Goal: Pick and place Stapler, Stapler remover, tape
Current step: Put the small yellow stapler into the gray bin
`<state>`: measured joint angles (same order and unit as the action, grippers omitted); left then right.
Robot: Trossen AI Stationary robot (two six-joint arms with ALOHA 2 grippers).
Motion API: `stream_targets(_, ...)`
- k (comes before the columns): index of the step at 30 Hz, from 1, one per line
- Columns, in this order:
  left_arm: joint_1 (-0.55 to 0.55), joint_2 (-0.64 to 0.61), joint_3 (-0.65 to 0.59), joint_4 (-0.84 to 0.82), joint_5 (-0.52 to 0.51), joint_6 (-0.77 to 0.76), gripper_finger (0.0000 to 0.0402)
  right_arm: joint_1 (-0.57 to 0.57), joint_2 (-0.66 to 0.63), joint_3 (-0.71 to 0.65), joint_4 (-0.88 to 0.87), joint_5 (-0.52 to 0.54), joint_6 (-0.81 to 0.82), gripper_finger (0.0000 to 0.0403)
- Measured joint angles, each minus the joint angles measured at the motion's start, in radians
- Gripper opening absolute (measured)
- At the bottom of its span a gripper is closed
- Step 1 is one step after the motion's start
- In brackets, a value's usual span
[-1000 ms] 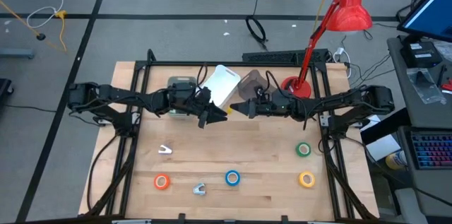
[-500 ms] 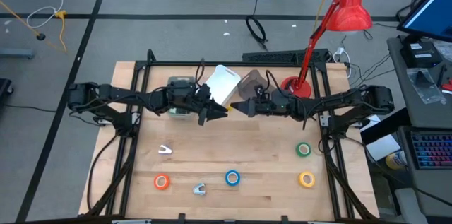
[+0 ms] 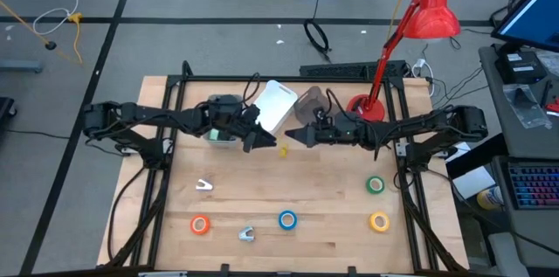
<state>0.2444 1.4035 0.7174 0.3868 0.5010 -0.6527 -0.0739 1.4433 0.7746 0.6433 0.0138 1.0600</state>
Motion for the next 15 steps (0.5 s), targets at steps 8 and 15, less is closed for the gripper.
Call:
stream_targets(8,-0.001,-0.014,0.0,-0.1,0.015,0.031,0.0186,-0.001,0.0,0.0,-0.058,-0.069,-0.069,0.0047)
stream_targets(15,-0.002,-0.037,0.002,-0.112,0.041,0.065,0.0186,-0.001,0.0,0.0,-0.06,-0.069,-0.178,0.0047)
